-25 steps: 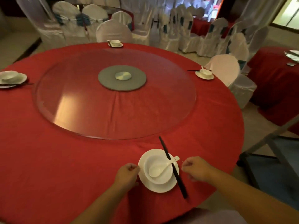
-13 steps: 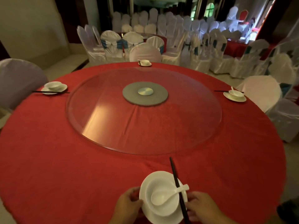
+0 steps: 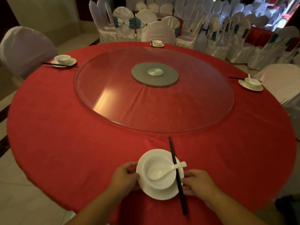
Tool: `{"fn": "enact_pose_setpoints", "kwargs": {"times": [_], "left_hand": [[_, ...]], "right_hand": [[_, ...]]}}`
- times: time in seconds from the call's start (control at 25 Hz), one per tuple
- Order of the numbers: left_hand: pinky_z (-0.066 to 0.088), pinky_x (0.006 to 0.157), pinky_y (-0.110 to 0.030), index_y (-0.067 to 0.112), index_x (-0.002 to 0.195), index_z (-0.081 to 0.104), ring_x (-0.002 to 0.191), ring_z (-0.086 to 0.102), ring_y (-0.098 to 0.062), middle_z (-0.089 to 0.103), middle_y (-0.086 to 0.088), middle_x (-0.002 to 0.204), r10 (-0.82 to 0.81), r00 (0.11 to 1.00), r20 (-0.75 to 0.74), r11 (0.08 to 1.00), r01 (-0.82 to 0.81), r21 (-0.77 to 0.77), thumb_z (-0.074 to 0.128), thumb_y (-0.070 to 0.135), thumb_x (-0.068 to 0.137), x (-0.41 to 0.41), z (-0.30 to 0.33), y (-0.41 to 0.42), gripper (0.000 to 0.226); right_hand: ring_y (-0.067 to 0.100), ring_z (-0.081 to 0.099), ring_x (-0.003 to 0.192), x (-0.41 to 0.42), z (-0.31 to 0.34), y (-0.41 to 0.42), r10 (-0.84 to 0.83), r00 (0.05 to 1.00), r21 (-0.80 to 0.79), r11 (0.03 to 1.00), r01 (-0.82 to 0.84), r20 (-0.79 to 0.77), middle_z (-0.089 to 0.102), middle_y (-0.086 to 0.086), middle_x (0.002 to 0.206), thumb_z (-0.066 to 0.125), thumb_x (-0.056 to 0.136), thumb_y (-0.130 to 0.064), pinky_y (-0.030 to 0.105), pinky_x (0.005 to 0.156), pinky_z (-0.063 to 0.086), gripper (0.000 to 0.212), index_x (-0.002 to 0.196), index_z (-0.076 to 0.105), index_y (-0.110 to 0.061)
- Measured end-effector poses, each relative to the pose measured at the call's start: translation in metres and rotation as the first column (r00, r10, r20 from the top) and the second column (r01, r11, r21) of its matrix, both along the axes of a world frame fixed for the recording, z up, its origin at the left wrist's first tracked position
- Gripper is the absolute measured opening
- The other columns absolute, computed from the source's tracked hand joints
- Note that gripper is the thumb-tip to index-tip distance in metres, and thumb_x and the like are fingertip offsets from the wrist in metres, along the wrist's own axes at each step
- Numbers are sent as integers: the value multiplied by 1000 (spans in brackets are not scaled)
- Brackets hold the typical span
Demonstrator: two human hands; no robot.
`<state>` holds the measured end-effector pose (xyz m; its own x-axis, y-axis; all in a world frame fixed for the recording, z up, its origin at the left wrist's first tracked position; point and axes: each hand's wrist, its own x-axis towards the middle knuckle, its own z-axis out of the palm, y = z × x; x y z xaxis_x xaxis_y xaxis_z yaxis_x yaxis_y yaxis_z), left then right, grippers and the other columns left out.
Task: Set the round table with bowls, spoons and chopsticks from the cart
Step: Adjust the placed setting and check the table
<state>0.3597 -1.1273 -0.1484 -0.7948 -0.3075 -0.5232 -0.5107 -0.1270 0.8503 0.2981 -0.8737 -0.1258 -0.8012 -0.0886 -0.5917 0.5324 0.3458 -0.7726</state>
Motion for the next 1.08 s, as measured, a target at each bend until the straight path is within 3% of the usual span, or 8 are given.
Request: {"fn": "enact_pose_setpoints", "kwargs": {"times": [0.12, 0.32, 0.48, 0.64, 0.76, 0.88, 1.0, 1.08], "left_hand": [[63, 64, -43, 18, 106, 72, 52, 63, -14, 69, -13, 83, -6, 1000, 4, 1000, 6, 3, 55, -16, 82, 2, 2, 0, 45], [56, 50, -26, 11, 109, 65, 55, 61, -15, 68, -10, 79, -27, 996, 88, 996, 35, -87, 63, 5, 94, 18, 14, -11, 16], [52, 59, -29, 12, 103, 65, 63, 61, -19, 67, -8, 84, -24, 978, 206, 999, 18, 30, 64, 17, 96, 54, 37, -26, 9], [56, 71, -34, 21, 97, 75, 87, 72, -18, 78, 0, 96, 41, 980, 197, 990, -12, -143, 68, 41, 91, 120, 60, -51, 22], [55, 82, -42, 33, 109, 71, 108, 65, -20, 73, 6, 110, -48, 925, 377, 985, 106, -136, 68, 61, 82, 168, 69, -53, 39], [58, 75, -43, 16, 117, 69, 105, 68, -35, 72, -7, 114, -54, 846, 530, 996, 5, 94, 76, 45, 81, 191, 68, -44, 47], [57, 78, -47, -1, 112, 69, 97, 68, -41, 71, -19, 105, 103, 866, 490, 985, -156, 68, 70, 17, 88, 198, 67, -41, 30], [54, 88, -49, 2, 109, 68, 99, 67, -40, 68, -16, 102, 119, 869, 480, 985, -163, 52, 64, 7, 91, 196, 67, -42, 20]], "right_hand": [[38, 76, 85, 0, -1, 1, 11, 1000, 6, 1000, -11, 12, 78, 22, 90, 63, 91, 4, 42, 71, 65, 16, 104, 71, -2], [28, 74, 65, 1, 4, 10, 53, 997, 95, 994, -58, 58, 71, 21, 94, 66, 96, -14, 32, 54, 61, 18, 109, 65, -2], [28, 73, 71, 11, 10, 13, 95, 991, 106, 989, -105, 95, 71, 20, 97, 65, 97, -18, 34, 60, 64, 18, 103, 66, -2], [25, 76, 85, 17, 22, 41, 222, 973, 172, 958, -230, 63, 76, 10, 97, 67, 95, -31, 32, 64, 62, 18, 99, 73, -14], [20, 73, 87, 34, 23, 68, 283, 956, 262, 919, -295, 82, 76, 2, 94, 67, 93, -35, 30, 66, 57, 17, 96, 75, -19], [19, 67, 76, 51, 15, 84, 320, 941, 349, 875, -337, 106, 74, 9, 90, 68, 93, -27, 30, 65, 53, 18, 96, 75, -11], [26, 70, 82, 60, 13, 81, 305, 933, 357, 864, -355, 190, 75, 11, 89, 69, 92, -29, 39, 80, 57, 19, 95, 75, -11], [25, 70, 82, 60, 14, 75, 302, 929, 376, 852, -364, 215, 75, 7, 92, 68, 92, -36, 37, 75, 56, 18, 92, 74, -19]]}}
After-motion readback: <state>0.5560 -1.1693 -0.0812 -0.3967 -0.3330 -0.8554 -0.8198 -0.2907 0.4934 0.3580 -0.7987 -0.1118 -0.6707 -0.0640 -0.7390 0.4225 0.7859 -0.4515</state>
